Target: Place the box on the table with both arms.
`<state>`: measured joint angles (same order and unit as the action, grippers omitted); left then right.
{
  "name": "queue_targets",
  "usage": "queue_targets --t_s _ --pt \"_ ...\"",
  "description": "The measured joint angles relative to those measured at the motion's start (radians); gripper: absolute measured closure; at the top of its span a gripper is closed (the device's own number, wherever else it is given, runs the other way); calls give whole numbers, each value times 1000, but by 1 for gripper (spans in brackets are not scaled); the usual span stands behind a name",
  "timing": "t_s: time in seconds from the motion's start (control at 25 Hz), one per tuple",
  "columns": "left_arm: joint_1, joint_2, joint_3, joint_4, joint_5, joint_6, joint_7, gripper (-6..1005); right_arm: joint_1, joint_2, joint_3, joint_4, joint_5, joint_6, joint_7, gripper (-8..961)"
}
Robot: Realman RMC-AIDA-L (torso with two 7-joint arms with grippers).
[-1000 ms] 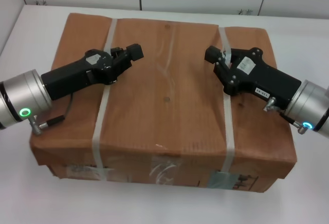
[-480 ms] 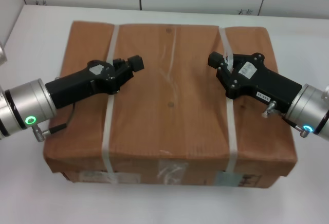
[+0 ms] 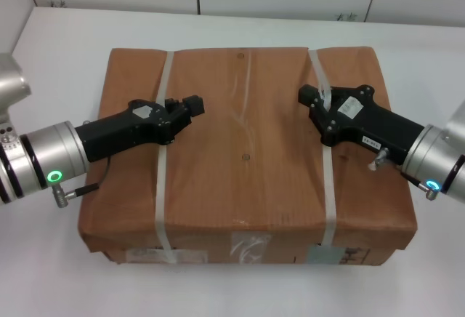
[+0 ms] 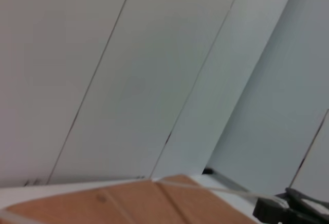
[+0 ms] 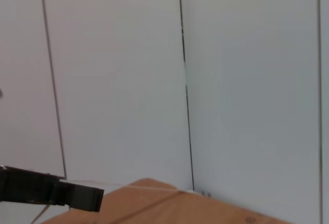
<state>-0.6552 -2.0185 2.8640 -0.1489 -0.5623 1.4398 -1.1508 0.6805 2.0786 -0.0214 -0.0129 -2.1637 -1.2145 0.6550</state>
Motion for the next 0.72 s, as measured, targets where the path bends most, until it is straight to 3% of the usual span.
queue_targets --t_s 0.32,0.72 --pt "-13 -3 0 3 28 -118 -4 936 22 0 -15 29 -2 102 31 927" --pt "-38 -13 0 21 74 -265 -2 935 86 0 -38 52 -20 333 132 927"
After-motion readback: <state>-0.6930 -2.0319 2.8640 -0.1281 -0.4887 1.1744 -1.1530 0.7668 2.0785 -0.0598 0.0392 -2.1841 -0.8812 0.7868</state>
